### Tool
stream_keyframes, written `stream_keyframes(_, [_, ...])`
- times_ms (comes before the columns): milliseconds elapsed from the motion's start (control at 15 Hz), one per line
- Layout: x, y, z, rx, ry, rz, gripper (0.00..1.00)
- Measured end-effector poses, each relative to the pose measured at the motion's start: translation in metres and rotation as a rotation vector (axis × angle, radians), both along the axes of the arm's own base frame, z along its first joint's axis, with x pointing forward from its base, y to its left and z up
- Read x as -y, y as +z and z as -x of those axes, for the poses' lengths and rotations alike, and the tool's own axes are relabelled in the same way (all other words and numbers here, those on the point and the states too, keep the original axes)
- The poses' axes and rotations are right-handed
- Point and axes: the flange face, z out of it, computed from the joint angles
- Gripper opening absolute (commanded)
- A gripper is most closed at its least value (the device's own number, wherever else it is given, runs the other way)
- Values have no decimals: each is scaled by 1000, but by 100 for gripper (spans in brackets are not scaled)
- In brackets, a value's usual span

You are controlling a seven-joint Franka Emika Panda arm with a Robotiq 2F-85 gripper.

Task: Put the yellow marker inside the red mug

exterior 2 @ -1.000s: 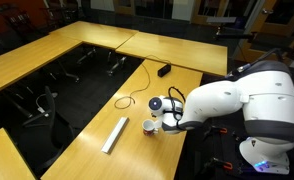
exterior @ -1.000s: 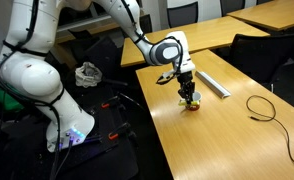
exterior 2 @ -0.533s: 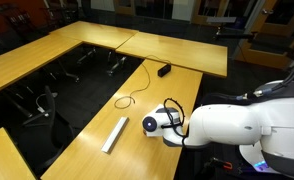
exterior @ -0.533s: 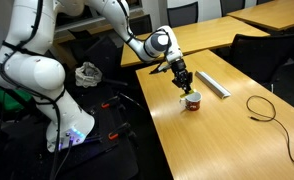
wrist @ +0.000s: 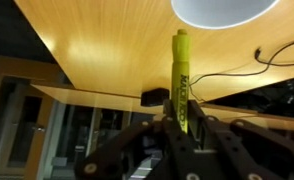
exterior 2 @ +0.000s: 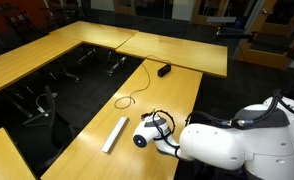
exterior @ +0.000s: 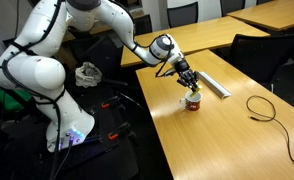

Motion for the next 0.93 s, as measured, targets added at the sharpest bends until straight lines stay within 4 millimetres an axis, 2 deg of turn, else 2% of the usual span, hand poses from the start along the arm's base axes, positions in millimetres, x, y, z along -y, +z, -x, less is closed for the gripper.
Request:
stream_keyframes(267, [-19, -15, -17, 33, 47, 48, 5])
stream_keyframes(467, [-25, -29, -24, 29, 71, 64, 5])
stream_keyframes(933, [-39, -69, -13, -47, 102, 67, 5])
